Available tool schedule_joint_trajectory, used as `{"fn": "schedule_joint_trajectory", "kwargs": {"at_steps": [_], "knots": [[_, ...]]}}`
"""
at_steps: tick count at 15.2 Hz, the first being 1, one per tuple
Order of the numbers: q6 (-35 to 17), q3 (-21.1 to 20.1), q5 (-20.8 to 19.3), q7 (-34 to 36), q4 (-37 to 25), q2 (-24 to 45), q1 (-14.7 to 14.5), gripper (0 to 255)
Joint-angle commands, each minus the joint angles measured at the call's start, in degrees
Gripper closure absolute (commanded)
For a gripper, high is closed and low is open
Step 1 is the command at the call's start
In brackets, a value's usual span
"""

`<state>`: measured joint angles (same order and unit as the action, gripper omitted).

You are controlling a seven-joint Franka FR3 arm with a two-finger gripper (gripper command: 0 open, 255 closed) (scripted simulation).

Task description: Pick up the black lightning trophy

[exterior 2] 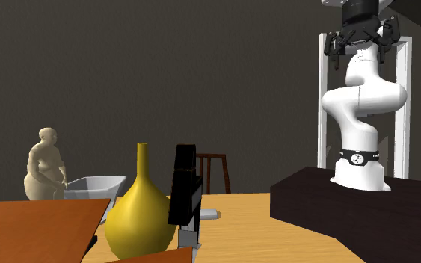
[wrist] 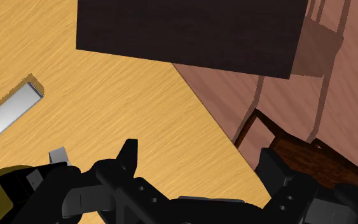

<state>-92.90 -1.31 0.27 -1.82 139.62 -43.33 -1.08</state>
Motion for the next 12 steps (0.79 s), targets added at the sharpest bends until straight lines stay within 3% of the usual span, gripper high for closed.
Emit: {"fn": "schedule_joint_trajectory", "kwargs": {"at_steps": [1,12], "knots": [[0.00,0.00,0.00,0.00,0.00,0.00,0.00,0],[-17.48,10.79,-6.47,-14.10,2.87,12.87,3.46,0]]}}
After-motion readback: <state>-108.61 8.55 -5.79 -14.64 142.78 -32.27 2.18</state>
